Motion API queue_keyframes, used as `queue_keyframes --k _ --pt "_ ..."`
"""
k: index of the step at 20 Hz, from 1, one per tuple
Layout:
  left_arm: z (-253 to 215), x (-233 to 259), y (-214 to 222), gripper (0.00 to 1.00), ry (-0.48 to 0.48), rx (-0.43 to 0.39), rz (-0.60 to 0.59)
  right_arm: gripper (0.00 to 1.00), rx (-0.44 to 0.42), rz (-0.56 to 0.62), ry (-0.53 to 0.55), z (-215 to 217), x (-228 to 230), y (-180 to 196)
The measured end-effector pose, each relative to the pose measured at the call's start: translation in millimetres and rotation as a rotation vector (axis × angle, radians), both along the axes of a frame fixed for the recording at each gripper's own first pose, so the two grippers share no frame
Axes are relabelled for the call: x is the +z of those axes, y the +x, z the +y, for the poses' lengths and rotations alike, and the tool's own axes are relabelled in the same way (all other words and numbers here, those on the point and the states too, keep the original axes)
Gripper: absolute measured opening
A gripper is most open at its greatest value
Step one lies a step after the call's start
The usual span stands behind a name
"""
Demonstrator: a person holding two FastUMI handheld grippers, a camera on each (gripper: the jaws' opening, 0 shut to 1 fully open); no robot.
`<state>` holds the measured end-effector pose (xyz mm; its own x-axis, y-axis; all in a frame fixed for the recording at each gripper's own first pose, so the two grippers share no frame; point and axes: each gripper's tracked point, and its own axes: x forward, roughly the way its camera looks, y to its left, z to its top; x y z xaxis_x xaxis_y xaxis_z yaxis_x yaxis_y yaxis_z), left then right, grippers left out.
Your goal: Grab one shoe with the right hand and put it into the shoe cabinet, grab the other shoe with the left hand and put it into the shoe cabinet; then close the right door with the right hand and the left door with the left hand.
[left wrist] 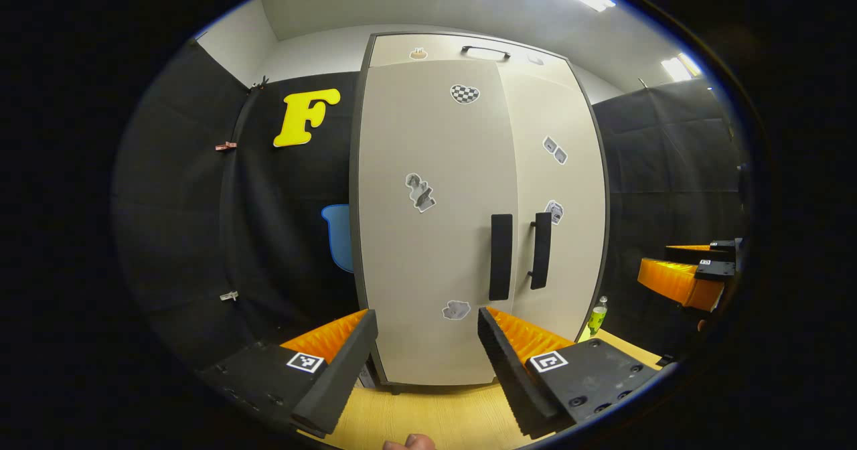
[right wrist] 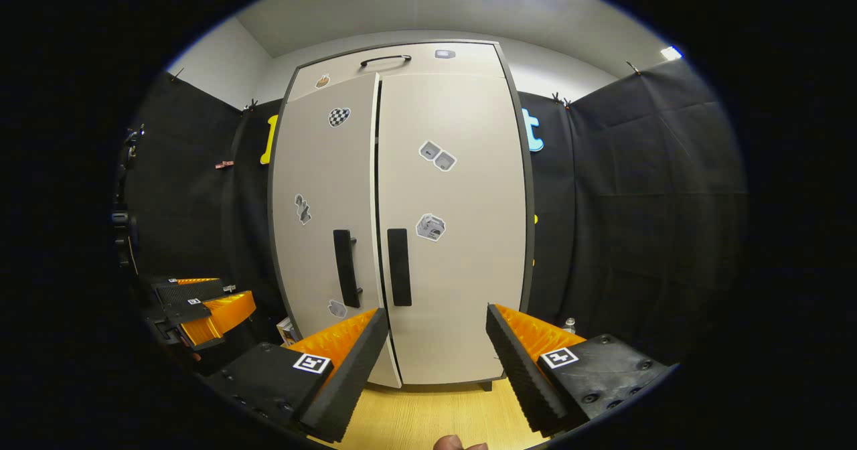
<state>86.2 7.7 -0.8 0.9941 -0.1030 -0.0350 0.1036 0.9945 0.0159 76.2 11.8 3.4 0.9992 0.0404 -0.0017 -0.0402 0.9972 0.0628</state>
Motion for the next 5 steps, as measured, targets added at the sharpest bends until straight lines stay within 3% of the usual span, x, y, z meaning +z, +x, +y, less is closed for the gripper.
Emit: queue_keyframes --k 5 --pt "-3.0 -6.0 2.8 0.95 -0.001 -0.005 0.014 0.98 -0.002 0.012 -0.015 0.4 -6.5 6.3"
